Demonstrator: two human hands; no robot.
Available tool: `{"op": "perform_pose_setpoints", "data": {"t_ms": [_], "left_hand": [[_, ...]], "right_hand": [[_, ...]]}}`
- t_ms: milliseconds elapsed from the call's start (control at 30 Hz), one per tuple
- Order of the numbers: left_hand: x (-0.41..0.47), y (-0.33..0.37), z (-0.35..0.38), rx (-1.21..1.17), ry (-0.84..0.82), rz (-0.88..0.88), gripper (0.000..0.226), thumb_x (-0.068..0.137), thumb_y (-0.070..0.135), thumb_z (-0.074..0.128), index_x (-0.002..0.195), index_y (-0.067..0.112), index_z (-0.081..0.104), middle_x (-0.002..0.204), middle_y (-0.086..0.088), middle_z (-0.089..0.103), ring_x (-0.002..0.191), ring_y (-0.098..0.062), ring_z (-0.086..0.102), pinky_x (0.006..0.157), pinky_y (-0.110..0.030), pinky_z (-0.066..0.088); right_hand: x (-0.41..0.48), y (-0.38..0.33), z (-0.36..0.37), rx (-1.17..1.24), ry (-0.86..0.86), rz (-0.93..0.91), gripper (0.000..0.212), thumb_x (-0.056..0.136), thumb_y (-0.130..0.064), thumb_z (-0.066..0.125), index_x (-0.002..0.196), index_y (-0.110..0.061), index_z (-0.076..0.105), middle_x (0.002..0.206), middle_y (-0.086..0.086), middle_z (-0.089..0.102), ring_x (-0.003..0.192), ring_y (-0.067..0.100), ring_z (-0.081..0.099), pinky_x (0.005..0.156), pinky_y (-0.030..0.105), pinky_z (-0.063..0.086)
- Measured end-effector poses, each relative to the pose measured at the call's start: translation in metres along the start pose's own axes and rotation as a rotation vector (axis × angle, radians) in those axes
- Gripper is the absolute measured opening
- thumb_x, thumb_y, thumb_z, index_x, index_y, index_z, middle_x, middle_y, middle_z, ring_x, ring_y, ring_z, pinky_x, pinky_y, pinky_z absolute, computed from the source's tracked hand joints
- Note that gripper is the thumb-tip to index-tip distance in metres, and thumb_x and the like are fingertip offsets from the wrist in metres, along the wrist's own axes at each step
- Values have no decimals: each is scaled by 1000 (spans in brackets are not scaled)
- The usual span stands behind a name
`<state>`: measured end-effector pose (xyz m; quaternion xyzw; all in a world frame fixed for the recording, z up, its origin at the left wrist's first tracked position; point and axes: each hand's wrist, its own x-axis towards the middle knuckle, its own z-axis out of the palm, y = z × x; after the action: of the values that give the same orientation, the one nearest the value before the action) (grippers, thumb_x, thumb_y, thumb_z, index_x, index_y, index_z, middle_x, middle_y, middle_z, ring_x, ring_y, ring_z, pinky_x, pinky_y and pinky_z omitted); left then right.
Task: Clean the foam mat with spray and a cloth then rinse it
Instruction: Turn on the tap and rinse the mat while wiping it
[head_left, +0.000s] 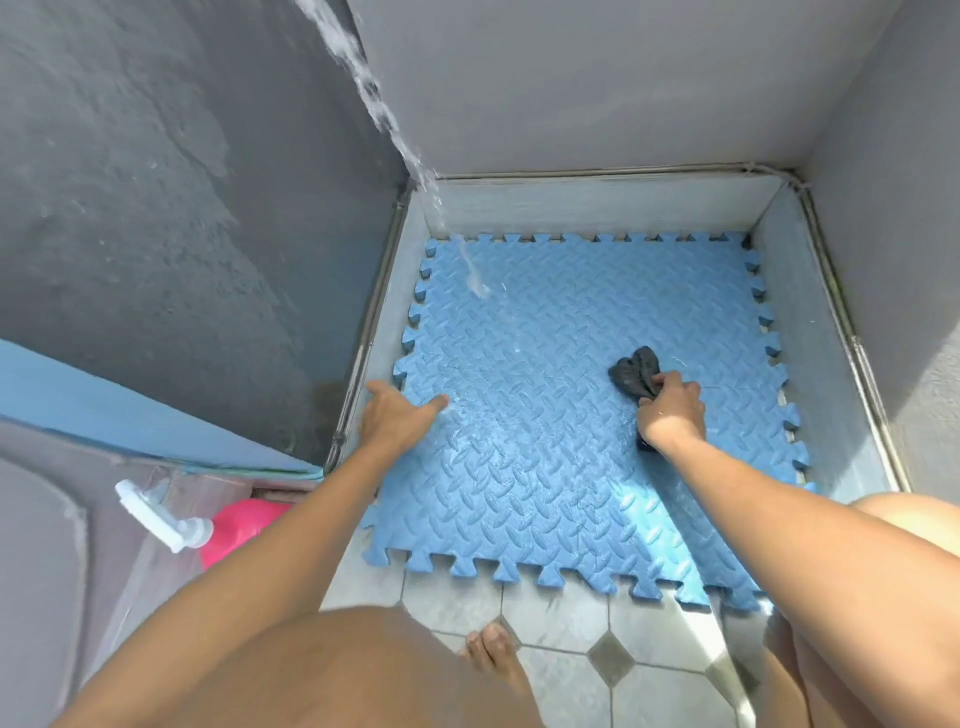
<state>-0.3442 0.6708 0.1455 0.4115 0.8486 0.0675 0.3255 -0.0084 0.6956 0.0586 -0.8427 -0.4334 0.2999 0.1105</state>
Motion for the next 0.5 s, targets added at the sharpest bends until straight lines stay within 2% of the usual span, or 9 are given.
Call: {"op": "perform_pose_setpoints", "data": {"t_ms": [67,133,167,233,267,367,400,433,500], "left_hand": [[-1,7,-19,-70,11,7,119,84,58,77,158,-6,10,157,-19,44,141,-36,48,107,-41,44],[6,8,-38,-183,14,-21,117,77,62,80,150,-12,27,152,-22,49,134,-39,54,100,-42,49],[10,9,-47,-226,0,-39,116,73,67,79,145,-14,39,142,-25,58,124,-41,62,91,-43,52],[11,10,-63,-266,-61,-18,99,72,73,74,124,-10,60,106,-21,70,90,-37,70,75,-41,52],[9,13,-68,-289,-95,3,89,75,73,71,116,-6,64,99,-17,70,84,-34,69,75,-41,53],[-4,28,-81,-362,-110,95,65,85,65,68,113,6,71,113,-13,75,106,-36,72,96,-48,56],[-8,34,-86,-375,-100,135,59,90,62,66,112,7,71,113,-12,75,109,-36,71,98,-48,54],[-11,39,-90,-379,-91,165,59,89,63,65,109,7,71,111,-12,75,107,-36,72,97,-47,55],[-16,45,-97,-371,-98,180,71,75,75,64,101,9,67,100,-12,71,93,-33,70,87,-42,54]], "right_hand": [[-5,-7,3,46,-28,-22,40,97,-22,57,136,-17,48,139,17,42,123,39,49,100,45,46],[-15,-20,5,103,-59,-80,43,97,-27,57,138,-16,50,138,18,44,122,40,51,100,42,45],[-20,-28,6,130,-63,-126,44,98,-28,57,139,-15,50,138,19,45,121,40,52,100,41,44],[-32,-45,5,200,-40,-240,44,98,-26,56,140,-14,51,136,18,46,120,38,54,101,39,43],[-37,-55,1,241,-25,-282,44,99,-26,55,141,-14,50,135,17,46,118,37,54,101,37,43],[-52,-82,-10,316,-43,-364,47,98,-29,52,144,-20,47,136,11,45,117,30,55,94,30,40],[-57,-91,-12,332,-59,-387,48,99,-31,53,145,-22,47,137,9,45,118,29,55,95,29,39],[-64,-101,-13,346,-69,-414,48,99,-32,53,146,-23,47,138,7,45,120,28,54,98,30,39],[-81,-125,-14,365,-70,-497,48,100,-33,52,146,-23,47,140,6,44,122,27,54,104,34,40]]}}
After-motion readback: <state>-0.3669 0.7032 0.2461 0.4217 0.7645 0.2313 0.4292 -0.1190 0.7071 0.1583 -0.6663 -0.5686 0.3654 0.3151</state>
